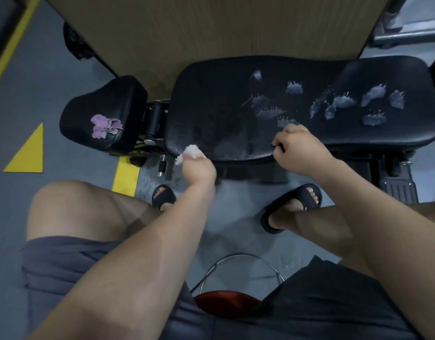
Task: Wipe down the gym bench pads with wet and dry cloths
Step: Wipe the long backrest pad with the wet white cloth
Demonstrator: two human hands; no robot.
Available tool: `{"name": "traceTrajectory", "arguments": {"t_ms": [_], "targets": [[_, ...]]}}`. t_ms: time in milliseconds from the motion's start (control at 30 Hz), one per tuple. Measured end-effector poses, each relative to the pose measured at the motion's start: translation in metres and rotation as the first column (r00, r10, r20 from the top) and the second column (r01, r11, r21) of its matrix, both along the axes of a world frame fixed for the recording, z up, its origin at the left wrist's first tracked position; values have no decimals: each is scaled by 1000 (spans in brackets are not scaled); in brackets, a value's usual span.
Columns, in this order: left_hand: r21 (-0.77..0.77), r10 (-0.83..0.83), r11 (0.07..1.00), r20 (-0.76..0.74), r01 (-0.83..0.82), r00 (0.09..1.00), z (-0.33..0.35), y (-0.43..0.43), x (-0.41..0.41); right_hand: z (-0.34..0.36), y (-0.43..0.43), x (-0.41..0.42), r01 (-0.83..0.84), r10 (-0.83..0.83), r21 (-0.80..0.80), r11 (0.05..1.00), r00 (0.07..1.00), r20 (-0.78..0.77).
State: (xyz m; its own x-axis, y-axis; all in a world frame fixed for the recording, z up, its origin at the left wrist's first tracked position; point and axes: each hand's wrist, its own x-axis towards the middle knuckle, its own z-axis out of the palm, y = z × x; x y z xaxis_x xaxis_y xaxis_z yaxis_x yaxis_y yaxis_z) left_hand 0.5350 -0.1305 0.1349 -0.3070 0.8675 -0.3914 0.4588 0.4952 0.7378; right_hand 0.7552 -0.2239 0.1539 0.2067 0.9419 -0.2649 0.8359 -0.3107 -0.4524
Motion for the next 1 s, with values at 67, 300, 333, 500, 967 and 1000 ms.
{"name": "traceTrajectory", "arguments": {"t_ms": [67,300,333,500,967,1000], "targets": [[127,-209,965,-163,231,964,-3,-20,2,0,-2,2,-11,11,-6,1000,1000,-13],[2,-737,375,-606,927,300,-36,13,-32,-5,-3,7,-20,20,4,1000,998,-52],[-56,-732,319,-648,946,209,-40,22,-34,-5,-4,8,-22,22,5,1000,998,-56],[-37,-700,206,-703,978,121,-43,0,-14,-7,-3,10,-28,29,21,999,998,-49],[-193,-745,417,-632,888,213,-19,58,-15,-18,12,9,-20,18,73,997,999,26],[-163,-744,401,-632,901,217,-22,45,-1,-18,14,10,-23,21,65,998,999,32]]}}
